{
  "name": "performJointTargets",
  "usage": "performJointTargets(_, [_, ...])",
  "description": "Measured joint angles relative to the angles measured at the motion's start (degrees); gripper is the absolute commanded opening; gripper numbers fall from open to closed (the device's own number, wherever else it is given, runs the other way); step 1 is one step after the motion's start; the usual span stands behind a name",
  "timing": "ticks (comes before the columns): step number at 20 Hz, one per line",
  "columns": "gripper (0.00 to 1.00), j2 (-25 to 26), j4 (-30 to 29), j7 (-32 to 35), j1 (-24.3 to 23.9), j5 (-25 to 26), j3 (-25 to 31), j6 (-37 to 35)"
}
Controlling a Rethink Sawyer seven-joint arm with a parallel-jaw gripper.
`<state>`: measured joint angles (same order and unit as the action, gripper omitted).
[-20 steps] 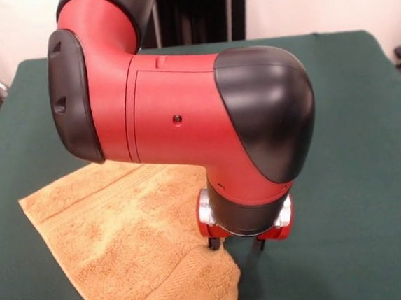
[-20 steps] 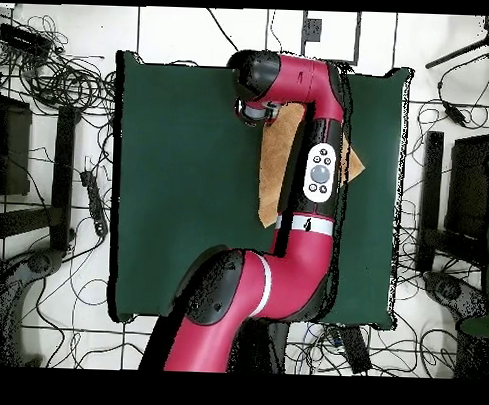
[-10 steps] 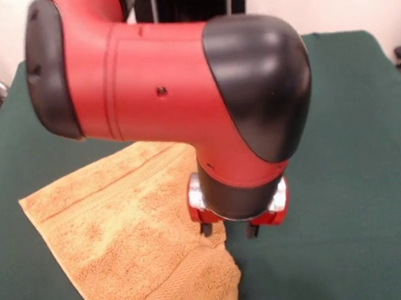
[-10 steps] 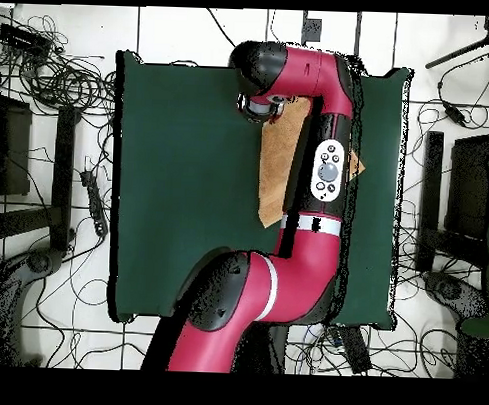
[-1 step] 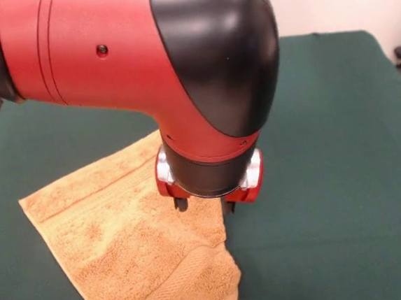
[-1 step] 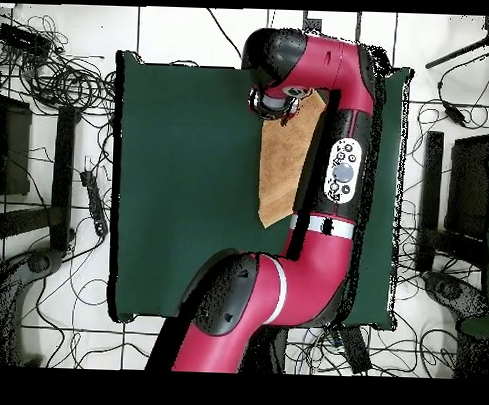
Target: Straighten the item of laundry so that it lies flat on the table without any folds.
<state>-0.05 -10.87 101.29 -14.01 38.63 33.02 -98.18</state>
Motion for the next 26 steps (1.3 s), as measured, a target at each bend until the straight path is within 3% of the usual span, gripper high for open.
performJointTargets(8, [1.0,1.0,1.9,0.0,0.1,5.8,4.6,0.0])
performJointTargets(26, [1.0,3.1,3.4,0.0,-0.8,27.3,25.3,0.0])
